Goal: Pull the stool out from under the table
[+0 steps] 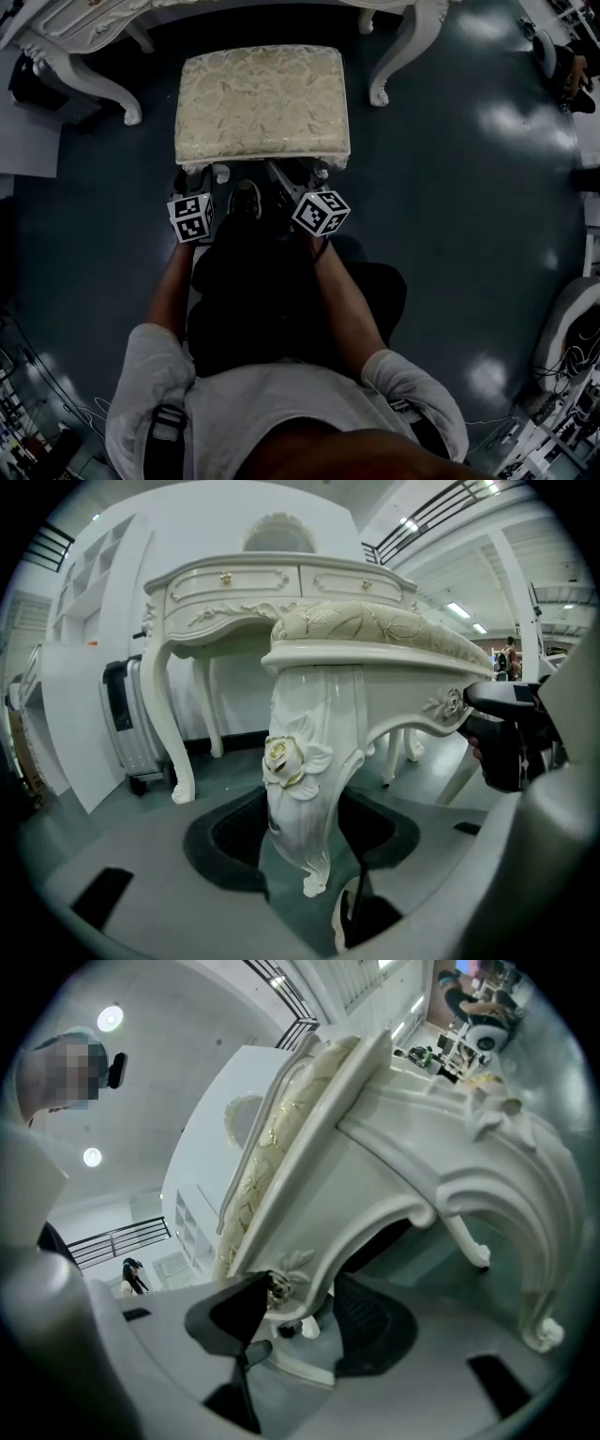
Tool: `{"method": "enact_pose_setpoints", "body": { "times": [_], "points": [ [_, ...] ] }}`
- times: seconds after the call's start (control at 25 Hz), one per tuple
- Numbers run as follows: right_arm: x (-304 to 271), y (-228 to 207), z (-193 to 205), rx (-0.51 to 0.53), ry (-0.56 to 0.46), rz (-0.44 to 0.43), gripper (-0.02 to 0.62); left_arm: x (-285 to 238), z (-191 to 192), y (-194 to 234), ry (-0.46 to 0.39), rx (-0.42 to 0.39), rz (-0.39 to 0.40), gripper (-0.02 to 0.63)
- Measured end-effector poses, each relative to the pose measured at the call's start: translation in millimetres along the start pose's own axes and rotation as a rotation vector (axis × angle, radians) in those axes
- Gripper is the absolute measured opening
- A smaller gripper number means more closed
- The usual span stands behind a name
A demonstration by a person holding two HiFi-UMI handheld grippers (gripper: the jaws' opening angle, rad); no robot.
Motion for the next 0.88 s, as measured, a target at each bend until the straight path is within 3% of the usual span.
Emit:
{"method": "enact_pose_setpoints", "body": {
  "times": [0.88],
  "points": [
    [8.1, 12.1, -3.2, -0.007, 0.031, 0.024, 0.230, 11.9, -3.3, 0.6, 0.030, 0.002, 0.018, 0.241]
  ]
}}
Point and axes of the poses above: the fingertips, and each gripper's own axes: x backward along the fingers, y to its left, z out of its underside, the point moved 3 cm from there along x, backward along the fingers, and after that the axes turned 15 degrees about x, right-handed, at the moved point
